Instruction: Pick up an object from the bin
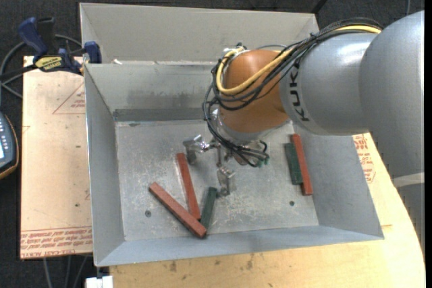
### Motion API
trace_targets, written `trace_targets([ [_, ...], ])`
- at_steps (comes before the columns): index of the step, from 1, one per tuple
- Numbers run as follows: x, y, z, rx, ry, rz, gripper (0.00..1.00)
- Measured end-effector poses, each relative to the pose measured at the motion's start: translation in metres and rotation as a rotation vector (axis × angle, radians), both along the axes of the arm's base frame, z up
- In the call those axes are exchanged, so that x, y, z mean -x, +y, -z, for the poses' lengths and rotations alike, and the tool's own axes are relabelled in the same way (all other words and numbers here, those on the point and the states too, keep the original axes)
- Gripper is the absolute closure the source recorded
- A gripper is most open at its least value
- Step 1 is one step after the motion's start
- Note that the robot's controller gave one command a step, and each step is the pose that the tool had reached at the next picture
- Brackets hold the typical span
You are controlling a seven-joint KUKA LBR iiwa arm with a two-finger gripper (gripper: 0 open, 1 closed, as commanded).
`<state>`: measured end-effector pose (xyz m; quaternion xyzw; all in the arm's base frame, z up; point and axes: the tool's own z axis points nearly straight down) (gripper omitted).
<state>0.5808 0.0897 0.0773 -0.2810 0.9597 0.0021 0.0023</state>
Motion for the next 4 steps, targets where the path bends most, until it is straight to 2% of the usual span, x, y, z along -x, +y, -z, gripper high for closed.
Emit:
trace_targets([
  [1, 0.068, 0.054, -0.065, -0.001, 0.001, 0.004, 0.0],
  [2, 0.084, 0.026, 0.009, 0.005, 0.006, -0.394, 0.0],
  [3, 0.083, 0.027, 0.007, 0.004, 0.003, -0.393, 1.0],
  [4, 0.08, 0.078, -0.116, 0.001, -0.008, -0.222, 1.0],
])
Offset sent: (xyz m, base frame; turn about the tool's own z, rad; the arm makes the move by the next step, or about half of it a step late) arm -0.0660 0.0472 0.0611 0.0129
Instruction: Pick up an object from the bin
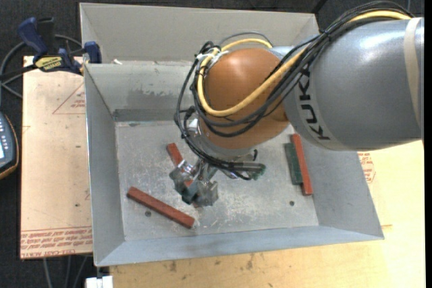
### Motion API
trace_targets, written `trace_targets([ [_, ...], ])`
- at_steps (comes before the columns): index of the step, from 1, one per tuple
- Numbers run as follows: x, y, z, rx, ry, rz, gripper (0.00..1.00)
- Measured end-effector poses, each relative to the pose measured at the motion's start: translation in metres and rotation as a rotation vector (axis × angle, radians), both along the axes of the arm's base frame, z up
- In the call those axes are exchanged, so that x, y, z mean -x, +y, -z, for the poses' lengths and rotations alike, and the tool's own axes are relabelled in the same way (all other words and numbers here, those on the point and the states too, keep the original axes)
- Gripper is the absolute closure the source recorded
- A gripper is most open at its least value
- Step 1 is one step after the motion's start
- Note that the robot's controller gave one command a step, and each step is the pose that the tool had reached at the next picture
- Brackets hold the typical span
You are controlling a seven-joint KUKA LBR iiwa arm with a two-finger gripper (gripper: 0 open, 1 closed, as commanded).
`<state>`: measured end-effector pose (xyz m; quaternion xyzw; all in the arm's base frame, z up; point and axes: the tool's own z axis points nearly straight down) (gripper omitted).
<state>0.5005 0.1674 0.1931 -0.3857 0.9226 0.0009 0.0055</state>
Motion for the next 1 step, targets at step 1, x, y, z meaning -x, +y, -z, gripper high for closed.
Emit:
trace_targets([
  [1, -0.0161, 0.0354, -0.1333, 0.003, -0.002, -0.353, 1.0],
])
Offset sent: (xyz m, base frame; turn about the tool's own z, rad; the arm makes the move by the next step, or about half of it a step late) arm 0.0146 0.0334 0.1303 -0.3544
